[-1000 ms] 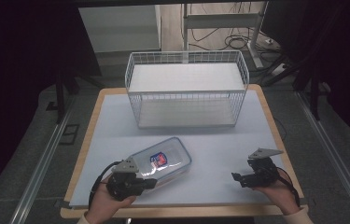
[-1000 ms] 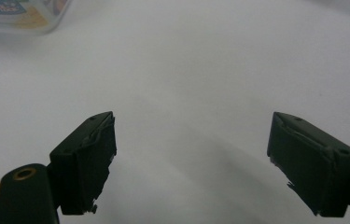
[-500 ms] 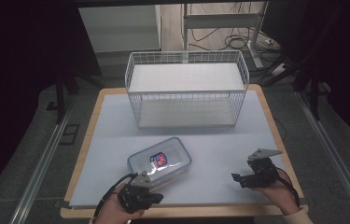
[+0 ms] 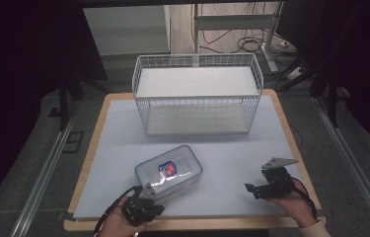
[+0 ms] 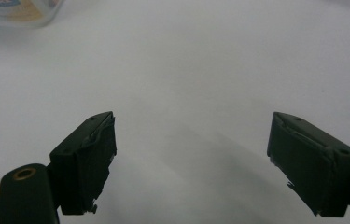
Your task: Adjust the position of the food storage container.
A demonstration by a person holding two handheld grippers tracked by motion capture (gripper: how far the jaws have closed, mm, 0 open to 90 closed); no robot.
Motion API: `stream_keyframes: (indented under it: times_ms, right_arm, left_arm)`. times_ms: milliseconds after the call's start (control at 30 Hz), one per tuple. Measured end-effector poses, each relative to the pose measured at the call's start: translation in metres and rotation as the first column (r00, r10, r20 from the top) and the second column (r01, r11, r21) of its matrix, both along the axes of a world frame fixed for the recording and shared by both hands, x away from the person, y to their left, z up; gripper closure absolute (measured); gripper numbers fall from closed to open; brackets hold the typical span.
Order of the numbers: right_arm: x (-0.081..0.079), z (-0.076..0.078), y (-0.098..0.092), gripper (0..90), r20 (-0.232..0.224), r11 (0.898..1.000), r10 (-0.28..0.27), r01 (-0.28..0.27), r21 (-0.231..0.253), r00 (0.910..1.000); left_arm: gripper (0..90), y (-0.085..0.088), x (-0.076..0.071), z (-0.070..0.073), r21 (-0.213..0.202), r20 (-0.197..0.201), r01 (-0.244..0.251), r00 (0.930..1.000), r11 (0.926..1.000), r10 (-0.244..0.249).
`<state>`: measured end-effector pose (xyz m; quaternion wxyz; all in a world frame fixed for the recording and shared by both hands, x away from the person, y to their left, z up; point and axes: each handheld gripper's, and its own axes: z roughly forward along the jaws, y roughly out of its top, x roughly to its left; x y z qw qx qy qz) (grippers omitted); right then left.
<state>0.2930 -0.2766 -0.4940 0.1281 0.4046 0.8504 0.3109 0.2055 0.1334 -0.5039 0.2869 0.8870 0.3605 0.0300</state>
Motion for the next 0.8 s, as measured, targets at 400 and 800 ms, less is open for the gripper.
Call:
stream_keyframes:
  times_ms: [400,800]
  right_arm:
    - [0.000,0.000,0.000,15.3,0.000,1.000,-0.002,0.002,-0.001,1.0000]
    - [0.001,-0.001,0.001,15.3,-0.002,1.000,-0.001,0.001,-0.008,1.0000]
  left_arm:
    - [89.8,0.016,0.010,-0.002,-0.021,-0.004,-0.055,0.9985,0.9982,0.055]
    - [89.9,0.039,0.029,-0.002,-0.052,-0.020,-0.134,0.9909,0.9896,0.133]
